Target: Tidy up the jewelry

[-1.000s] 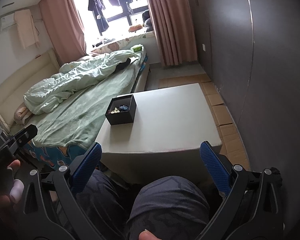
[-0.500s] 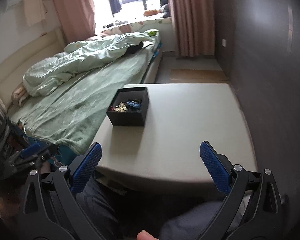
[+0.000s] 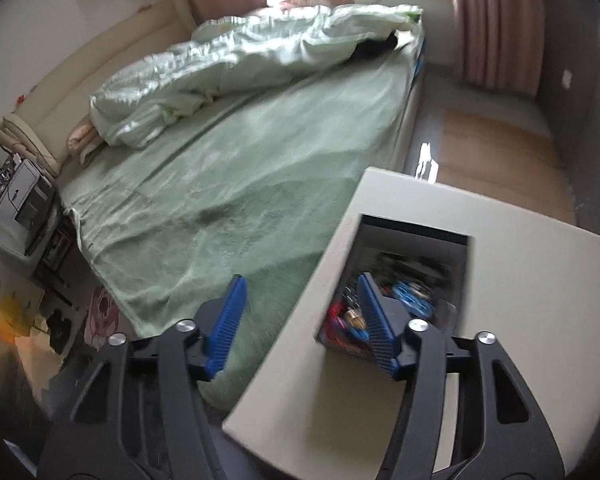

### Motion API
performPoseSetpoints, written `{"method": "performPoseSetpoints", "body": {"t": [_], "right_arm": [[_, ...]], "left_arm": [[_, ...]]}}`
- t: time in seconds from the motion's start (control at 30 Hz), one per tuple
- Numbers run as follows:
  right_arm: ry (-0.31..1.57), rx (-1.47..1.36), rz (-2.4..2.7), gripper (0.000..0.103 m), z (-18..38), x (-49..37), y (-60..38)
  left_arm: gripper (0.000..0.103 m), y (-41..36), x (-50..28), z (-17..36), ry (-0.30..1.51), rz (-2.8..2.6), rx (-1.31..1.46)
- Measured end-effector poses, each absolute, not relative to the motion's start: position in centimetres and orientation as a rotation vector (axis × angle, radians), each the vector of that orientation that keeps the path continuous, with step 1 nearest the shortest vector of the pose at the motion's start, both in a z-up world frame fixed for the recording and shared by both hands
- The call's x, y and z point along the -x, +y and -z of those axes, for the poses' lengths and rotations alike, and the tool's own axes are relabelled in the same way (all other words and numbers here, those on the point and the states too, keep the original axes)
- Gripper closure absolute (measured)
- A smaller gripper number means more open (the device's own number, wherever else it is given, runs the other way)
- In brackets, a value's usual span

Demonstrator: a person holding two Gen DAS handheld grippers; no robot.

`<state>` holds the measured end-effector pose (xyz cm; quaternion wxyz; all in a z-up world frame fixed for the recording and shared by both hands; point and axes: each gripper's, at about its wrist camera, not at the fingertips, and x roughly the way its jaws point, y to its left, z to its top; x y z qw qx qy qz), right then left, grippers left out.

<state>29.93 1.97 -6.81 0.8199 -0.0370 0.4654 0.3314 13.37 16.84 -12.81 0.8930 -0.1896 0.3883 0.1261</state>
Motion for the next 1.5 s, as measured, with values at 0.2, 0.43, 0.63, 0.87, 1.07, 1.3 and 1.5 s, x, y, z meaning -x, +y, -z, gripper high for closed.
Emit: {"method": "performPoseSetpoints", "body": {"t": [0.2,0.43,0.63,0.87,1.07,1.3,1.5], "right_arm": [[1.056,0.060,-0.720,0.047,10.0,-30.8,3.7],[1.002,0.112,-0.664,0.042,9.5,-29.7,2.4],[0.888,0.117,-0.560,0.016,7.6,-27.3,-2.8],[0.778,0.023,-0.437,0.005,7.4,-22.9,-13.5],[0.751,-0.096,-0.434,0.005,7.7,-21.7,-17.2],[0.753,-0.065,-0.412,0.005,8.3,-22.2,-16.5],[0.748,-0.025,-0.400,0.005,8.6,-22.0,-16.1]], "left_arm": [[0.008,16.5,-13.2,12.7,0.841,-0.349,0.316],[0.008,16.6,-13.2,12.7,0.855,-0.348,0.322],[0.008,14.8,-13.5,11.3,0.809,-0.303,0.293],[0.008,10.3,-13.7,8.7,0.678,-0.195,0.155],[0.008,7.7,-15.2,8.7,0.676,-0.091,0.092],[0.008,6.5,-16.0,9.8,0.682,-0.091,0.051],[0.008,7.3,-16.6,10.4,0.712,-0.100,0.083]]}}
